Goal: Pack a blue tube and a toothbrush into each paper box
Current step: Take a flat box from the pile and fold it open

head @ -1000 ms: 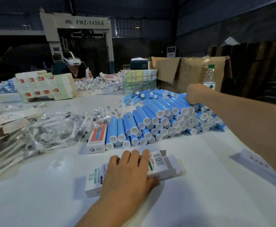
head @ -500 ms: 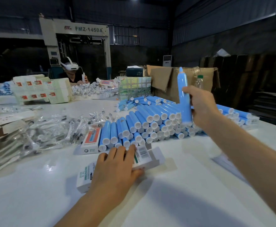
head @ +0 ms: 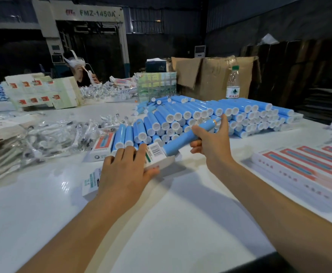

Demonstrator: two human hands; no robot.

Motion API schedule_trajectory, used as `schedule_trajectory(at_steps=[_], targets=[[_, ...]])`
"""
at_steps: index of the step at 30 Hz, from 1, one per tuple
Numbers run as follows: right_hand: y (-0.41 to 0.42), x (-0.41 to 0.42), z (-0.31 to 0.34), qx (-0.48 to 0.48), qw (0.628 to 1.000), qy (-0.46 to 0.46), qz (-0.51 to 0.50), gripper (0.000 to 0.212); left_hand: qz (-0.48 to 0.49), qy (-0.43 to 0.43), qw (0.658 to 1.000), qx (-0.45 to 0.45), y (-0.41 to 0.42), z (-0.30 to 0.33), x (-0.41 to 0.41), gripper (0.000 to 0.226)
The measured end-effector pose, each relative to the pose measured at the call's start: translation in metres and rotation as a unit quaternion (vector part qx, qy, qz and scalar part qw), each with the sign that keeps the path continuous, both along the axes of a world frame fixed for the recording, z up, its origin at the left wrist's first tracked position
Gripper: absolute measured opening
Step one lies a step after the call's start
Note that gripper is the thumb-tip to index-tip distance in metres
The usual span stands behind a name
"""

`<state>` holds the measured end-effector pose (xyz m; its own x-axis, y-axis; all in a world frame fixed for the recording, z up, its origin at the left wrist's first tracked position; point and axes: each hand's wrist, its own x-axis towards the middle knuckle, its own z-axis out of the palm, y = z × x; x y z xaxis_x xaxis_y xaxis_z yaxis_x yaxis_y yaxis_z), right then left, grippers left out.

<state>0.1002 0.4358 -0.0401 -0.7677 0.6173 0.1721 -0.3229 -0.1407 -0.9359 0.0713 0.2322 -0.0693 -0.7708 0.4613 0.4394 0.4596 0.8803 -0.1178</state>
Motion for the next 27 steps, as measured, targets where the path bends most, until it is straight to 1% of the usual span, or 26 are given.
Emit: schedule_trajectory(at_steps=[2,4,7,9,10,11,12,13,17,19,21,23,24,25,27], targets=[[0.001,0.001,-0.001,0.012,1.000,0.004,-0.006,0.091,0.004,0.000,1.000,0.004,0.000,0.001,0.001,0.082],[-0.004,0.002,-0.004,0.020,1.000,0.010,0.009,0.078,0.002,-0.001,1.000,0.004,0.001,0.001,0.002,0.082],[-0.015,0.005,-0.009,0.046,0.999,0.008,0.028,0.041,-0.002,0.001,1.000,0.007,0.000,0.000,0.003,0.080],[-0.022,0.007,-0.012,0.099,0.994,-0.025,0.030,0.012,-0.001,0.003,1.000,0.008,-0.002,0.001,0.004,0.079],[-0.025,0.008,-0.014,0.130,0.990,-0.047,0.034,0.015,0.002,0.004,1.000,0.007,-0.003,0.001,0.004,0.080],[-0.026,0.008,-0.016,0.153,0.985,-0.064,0.041,0.028,0.003,0.005,1.000,0.004,-0.003,0.001,0.005,0.079],[-0.028,0.009,-0.017,0.165,0.983,-0.071,0.048,0.035,0.002,0.003,1.000,0.001,-0.004,0.001,0.005,0.078],[-0.030,0.009,-0.017,0.171,0.981,-0.072,0.054,0.036,0.000,0.001,1.000,0.001,-0.004,0.001,0.005,0.076],[-0.030,0.010,-0.016,0.165,0.983,-0.051,0.053,0.028,-0.008,-0.009,1.000,0.020,-0.004,0.004,0.007,0.072],[-0.027,0.011,-0.017,0.156,0.985,-0.059,0.043,0.026,-0.012,-0.019,1.000,0.010,-0.003,0.006,0.008,0.072],[-0.026,0.010,-0.016,0.169,0.983,-0.063,0.032,0.022,-0.020,-0.033,0.999,0.003,-0.005,0.006,0.009,0.070],[-0.028,0.006,-0.009,0.217,0.975,-0.045,0.013,0.020,-0.034,-0.043,0.999,-0.001,-0.006,0.004,0.011,0.068],[-0.032,0.003,-0.002,0.258,0.966,-0.029,0.005,0.020,-0.039,-0.049,0.998,-0.005,-0.006,0.004,0.012,0.067],[-0.039,0.000,0.006,0.307,0.952,-0.013,0.001,0.020,-0.038,-0.060,0.997,-0.010,-0.005,0.002,0.012,0.068],[-0.061,-0.013,0.023,0.408,0.913,0.011,0.022,0.020,-0.039,-0.067,0.997,-0.024,-0.006,0.003,0.013,0.070]])
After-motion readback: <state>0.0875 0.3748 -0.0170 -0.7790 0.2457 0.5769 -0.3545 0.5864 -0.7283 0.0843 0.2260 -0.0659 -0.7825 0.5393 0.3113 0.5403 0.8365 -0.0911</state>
